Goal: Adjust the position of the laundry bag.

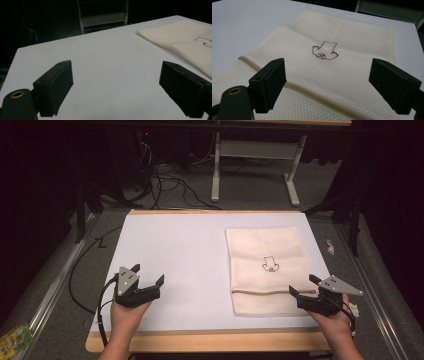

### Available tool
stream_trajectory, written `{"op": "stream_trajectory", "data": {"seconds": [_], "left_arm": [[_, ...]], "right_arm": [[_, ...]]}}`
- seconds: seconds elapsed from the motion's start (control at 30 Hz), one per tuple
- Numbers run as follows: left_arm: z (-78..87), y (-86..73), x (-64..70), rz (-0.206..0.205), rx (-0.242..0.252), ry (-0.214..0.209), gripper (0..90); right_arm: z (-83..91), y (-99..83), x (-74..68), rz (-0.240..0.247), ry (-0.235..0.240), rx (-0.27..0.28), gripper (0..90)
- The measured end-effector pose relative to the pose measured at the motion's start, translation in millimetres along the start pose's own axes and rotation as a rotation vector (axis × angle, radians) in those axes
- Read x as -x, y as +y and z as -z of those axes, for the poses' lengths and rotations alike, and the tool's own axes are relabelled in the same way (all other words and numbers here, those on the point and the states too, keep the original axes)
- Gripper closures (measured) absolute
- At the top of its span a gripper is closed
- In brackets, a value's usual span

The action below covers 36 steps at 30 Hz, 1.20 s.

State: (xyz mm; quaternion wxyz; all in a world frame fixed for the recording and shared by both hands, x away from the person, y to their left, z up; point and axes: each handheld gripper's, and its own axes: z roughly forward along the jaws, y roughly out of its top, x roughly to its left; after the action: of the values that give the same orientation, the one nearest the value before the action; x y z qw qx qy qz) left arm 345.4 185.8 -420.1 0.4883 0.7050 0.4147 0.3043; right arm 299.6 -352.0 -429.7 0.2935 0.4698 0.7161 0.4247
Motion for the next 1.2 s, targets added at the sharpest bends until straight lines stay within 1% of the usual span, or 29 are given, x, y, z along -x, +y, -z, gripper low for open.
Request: {"op": "stream_trajectory", "data": {"seconds": [0.1, 0.2, 0.27, 0.33, 0.43, 0.53, 0.63, 0.67, 0.7, 0.73, 0.83, 0.87, 0.9, 0.93, 0.97, 1.03, 1.07, 1.1, 1.13, 1.17, 1.2], "left_arm": [[-2.9, 1.7, 2.8, 0.004, 0.002, -0.033, 14.0], [-4.7, 1.7, 5.8, -0.006, -0.010, -0.041, 14.9], [-5.4, 1.2, 7.2, -0.006, -0.028, -0.045, 15.0], [-5.5, 0.7, 7.7, -0.006, -0.032, -0.049, 15.0], [-7.4, -0.9, 8.3, 0.004, -0.051, -0.061, 15.2], [-8.9, -2.1, 7.9, 0.013, -0.059, -0.066, 15.3], [-10.4, -3.4, 8.1, 0.012, -0.068, -0.074, 15.5], [-11.4, -4.3, 8.7, 0.009, -0.076, -0.078, 15.6], [-11.4, -4.3, 8.7, 0.009, -0.076, -0.078, 15.6], [-12.2, -4.9, 9.1, 0.007, -0.080, -0.077, 15.7], [-15.4, -7.6, 10.1, 0.002, -0.103, -0.078, 15.8], [-16.0, -7.9, 10.4, 0.000, -0.109, -0.081, 15.8], [-16.3, -8.1, 11.1, -0.001, -0.111, -0.084, 15.8], [-16.3, -8.1, 11.1, -0.001, -0.111, -0.084, 15.8], [-17.0, -8.3, 12.7, 0.001, -0.110, -0.092, 15.8], [-17.3, -8.4, 13.2, -0.005, -0.112, -0.098, 16.0], [-17.9, -8.6, 14.7, -0.010, -0.111, -0.108, 16.0], [-17.9, -8.4, 15.3, -0.009, -0.112, -0.113, 16.0], [-17.9, -8.4, 15.3, -0.009, -0.112, -0.113, 16.0], [-18.3, -8.3, 16.1, -0.008, -0.108, -0.115, 16.0], [-18.3, -8.3, 16.1, -0.008, -0.108, -0.115, 16.0]], "right_arm": [[-0.7, -1.1, 0.8, 0.006, 0.001, -0.006, 14.4], [-0.6, -1.5, 1.3, 0.001, 0.000, -0.008, 14.4], [-0.8, -1.7, 1.5, -0.003, 0.000, -0.010, 14.4], [-1.1, -1.7, 1.9, 0.002, 0.000, -0.010, 14.4], [-1.8, -1.9, 1.9, 0.000, -0.003, -0.016, 14.5], [-2.3, -2.6, 2.9, -0.001, -0.007, -0.023, 14.8], [-2.7, -3.5, 5.4, -0.001, -0.013, -0.030, 15.4], [-2.5, -4.9, 10.8, -0.008, -0.025, -0.035, 16.8], [-2.5, -4.9, 10.8, -0.008, -0.025, -0.035, 16.8], [-2.1, -6.6, 17.3, -0.025, -0.039, -0.042, 17.6], [-1.3, -10.4, 30.6, -0.065, -0.072, -0.061, 17.6], [-1.3, -12.3, 36.4, -0.072, -0.083, -0.064, 17.6], [-0.9, -14.3, 41.4, -0.094, -0.092, -0.069, 18.1], [-0.9, -14.3, 41.4, -0.094, -0.092, -0.069, 18.1], [-0.2, -18.6, 52.6, -0.135, -0.111, -0.084, 23.0], [2.4, -23.1, 63.4, -0.164, -0.131, -0.081, 35.6], [3.6, -25.3, 68.2, -0.175, -0.145, -0.082, 41.4], [4.4, -27.2, 72.9, -0.195, -0.150, -0.083, 45.9], [4.6, -29.3, 77.6, -0.216, -0.145, -0.089, 49.7], [4.2, -32.1, 82.0, -0.239, -0.146, -0.104, 53.7], [3.9, -33.6, 84.3, -0.244, -0.147, -0.111, 55.6]]}}
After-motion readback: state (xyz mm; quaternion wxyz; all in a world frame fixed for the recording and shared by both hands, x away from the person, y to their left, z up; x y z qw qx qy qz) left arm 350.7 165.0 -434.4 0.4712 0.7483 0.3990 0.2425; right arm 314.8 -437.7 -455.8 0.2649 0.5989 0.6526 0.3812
